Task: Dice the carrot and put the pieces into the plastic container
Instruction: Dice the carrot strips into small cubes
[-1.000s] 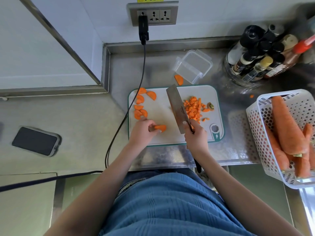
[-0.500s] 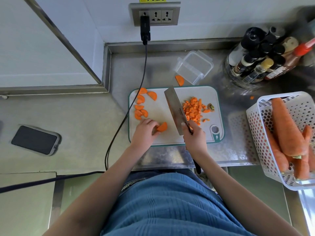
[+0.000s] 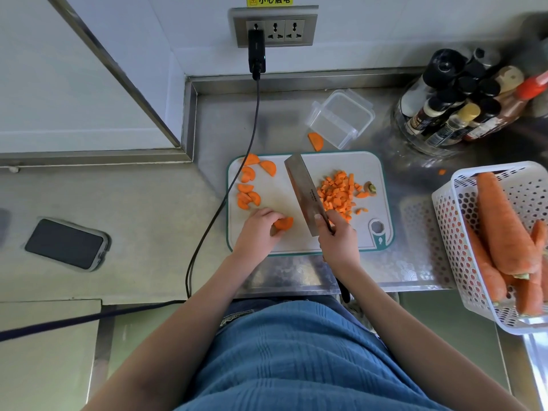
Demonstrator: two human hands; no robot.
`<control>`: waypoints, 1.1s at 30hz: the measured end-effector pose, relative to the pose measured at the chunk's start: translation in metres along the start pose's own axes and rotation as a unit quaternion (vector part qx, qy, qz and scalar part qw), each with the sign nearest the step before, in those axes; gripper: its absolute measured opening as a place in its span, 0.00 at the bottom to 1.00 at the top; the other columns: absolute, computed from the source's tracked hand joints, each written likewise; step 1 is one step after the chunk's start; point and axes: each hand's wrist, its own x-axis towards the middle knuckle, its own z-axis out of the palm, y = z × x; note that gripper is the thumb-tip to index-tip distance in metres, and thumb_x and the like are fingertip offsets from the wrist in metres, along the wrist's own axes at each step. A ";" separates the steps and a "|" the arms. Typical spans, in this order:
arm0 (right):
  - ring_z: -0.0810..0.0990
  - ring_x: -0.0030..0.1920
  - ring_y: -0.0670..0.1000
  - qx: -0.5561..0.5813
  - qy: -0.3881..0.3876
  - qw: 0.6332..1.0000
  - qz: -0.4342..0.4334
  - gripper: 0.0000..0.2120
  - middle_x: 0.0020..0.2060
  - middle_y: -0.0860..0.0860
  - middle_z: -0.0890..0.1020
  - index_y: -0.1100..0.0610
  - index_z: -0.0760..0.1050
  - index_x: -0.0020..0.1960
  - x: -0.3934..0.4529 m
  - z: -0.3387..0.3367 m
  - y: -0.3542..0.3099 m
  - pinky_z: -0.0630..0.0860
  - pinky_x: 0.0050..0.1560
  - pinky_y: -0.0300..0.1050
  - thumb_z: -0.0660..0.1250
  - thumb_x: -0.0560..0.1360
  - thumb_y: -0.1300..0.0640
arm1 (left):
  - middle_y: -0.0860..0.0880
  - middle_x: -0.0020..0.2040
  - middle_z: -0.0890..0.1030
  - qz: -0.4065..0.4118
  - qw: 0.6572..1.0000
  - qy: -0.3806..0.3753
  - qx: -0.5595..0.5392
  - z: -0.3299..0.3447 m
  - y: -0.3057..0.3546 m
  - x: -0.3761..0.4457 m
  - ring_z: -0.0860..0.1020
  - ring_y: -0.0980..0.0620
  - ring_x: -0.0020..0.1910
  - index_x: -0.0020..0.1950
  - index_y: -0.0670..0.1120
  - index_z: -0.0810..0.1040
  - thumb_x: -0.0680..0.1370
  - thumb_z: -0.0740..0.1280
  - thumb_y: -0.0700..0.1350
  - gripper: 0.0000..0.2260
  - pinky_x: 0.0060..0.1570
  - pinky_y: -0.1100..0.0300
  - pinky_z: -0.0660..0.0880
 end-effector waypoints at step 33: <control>0.67 0.26 0.49 0.044 0.030 0.998 0.035 0.10 0.26 0.47 0.71 0.49 0.70 0.40 -0.004 -0.008 0.008 0.66 0.29 0.46 0.59 0.80 0.51 | 0.45 0.40 0.79 0.090 0.992 0.071 0.055 -0.025 -0.002 0.065 0.77 0.44 0.39 0.41 0.41 0.79 0.70 0.73 0.37 0.03 0.37 0.55 0.72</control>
